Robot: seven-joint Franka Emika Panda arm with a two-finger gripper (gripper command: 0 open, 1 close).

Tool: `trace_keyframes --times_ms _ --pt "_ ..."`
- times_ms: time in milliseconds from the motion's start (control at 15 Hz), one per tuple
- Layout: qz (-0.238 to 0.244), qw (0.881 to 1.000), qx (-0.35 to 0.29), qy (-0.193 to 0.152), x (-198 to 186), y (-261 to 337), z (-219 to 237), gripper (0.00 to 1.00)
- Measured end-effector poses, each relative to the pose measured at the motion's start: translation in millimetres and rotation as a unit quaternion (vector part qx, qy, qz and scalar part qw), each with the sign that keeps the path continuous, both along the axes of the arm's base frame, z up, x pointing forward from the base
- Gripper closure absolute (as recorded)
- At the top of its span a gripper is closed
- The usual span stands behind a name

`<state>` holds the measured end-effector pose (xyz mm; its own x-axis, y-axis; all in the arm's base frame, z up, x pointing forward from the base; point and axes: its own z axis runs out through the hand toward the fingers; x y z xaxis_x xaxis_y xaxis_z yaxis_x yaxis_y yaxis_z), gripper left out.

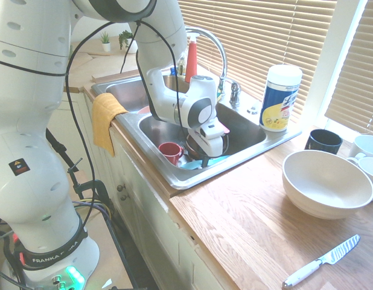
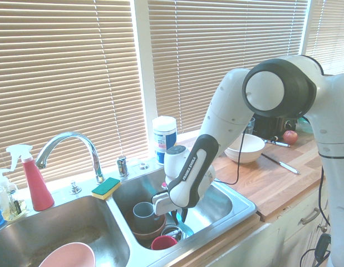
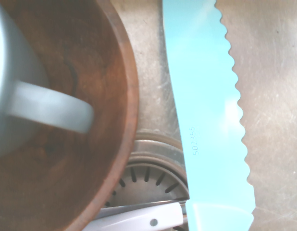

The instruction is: Put the knife into the sink

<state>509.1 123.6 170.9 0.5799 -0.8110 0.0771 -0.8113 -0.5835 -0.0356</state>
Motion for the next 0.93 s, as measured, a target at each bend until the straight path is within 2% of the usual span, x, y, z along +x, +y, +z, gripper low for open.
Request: trace_keyframes --times_ms 600,733,933 --pt "0.017 1.000 0.001 -0.013 1.6 8.4 9.2 0.00" --pt "0.025 0.999 0.001 -0.025 4.4 12.8 33.7 0.00" --pt "0.048 0.998 -0.004 -0.032 1.7 15.7 93.9 0.00"
